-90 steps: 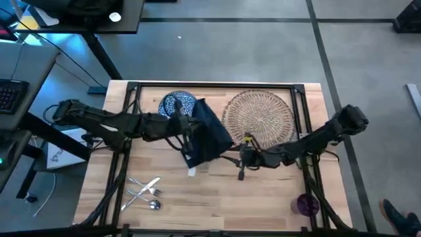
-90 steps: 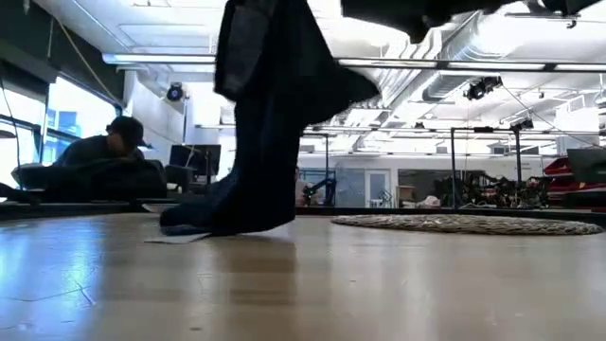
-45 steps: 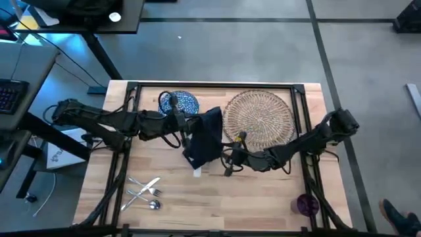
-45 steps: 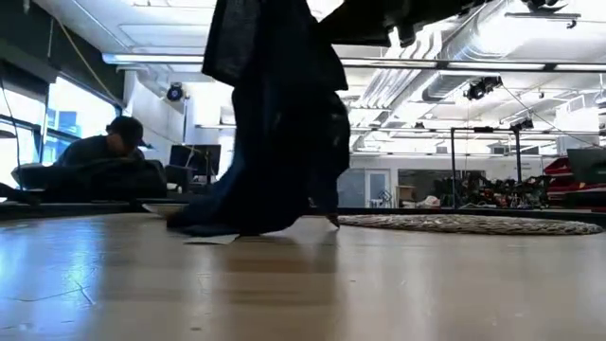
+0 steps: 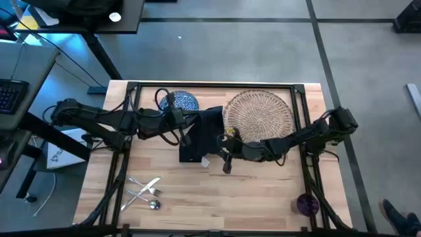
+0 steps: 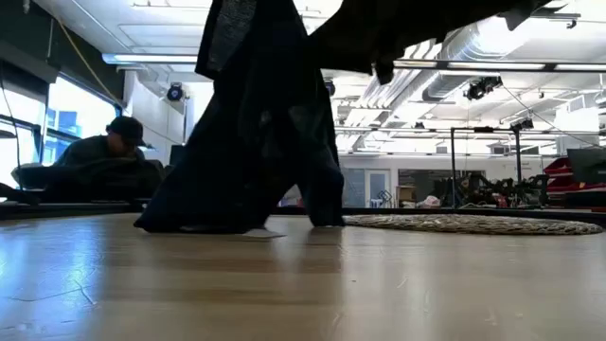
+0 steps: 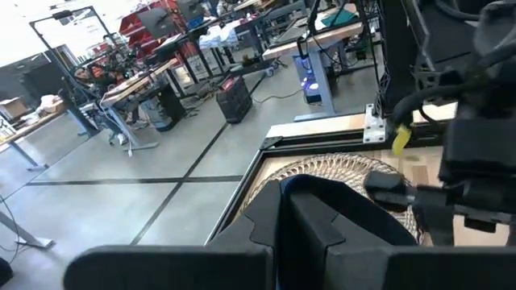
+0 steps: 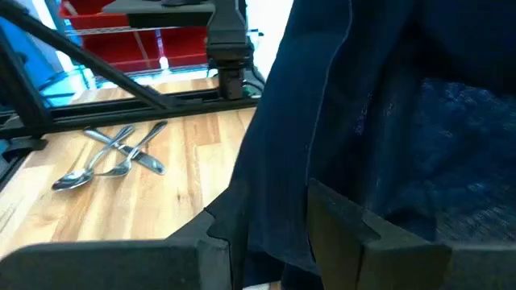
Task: Set table place
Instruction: Fold the blue table napkin
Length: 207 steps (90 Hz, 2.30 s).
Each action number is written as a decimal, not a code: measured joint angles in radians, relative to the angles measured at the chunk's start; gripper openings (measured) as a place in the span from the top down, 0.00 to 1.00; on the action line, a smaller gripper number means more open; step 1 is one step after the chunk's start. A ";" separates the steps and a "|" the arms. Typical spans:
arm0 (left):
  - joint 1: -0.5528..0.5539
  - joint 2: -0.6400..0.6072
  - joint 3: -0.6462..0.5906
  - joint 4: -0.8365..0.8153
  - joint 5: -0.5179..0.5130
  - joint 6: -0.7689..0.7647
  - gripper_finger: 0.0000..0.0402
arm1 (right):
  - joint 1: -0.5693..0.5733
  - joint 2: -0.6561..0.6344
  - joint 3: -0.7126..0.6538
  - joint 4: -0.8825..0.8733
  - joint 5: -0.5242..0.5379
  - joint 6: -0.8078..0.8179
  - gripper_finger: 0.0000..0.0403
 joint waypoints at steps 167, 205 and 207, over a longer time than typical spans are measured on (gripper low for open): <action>0.006 -0.079 0.061 0.025 -0.005 0.106 1.00 | -0.103 -0.004 0.322 -0.424 -0.198 -0.484 1.00; 0.005 -0.065 0.098 0.029 0.035 0.159 1.00 | -0.098 0.037 0.353 -0.423 -0.222 -0.412 0.74; 0.005 -0.065 0.098 0.033 0.042 0.159 1.00 | -0.098 0.039 0.353 -0.420 -0.223 -0.407 0.71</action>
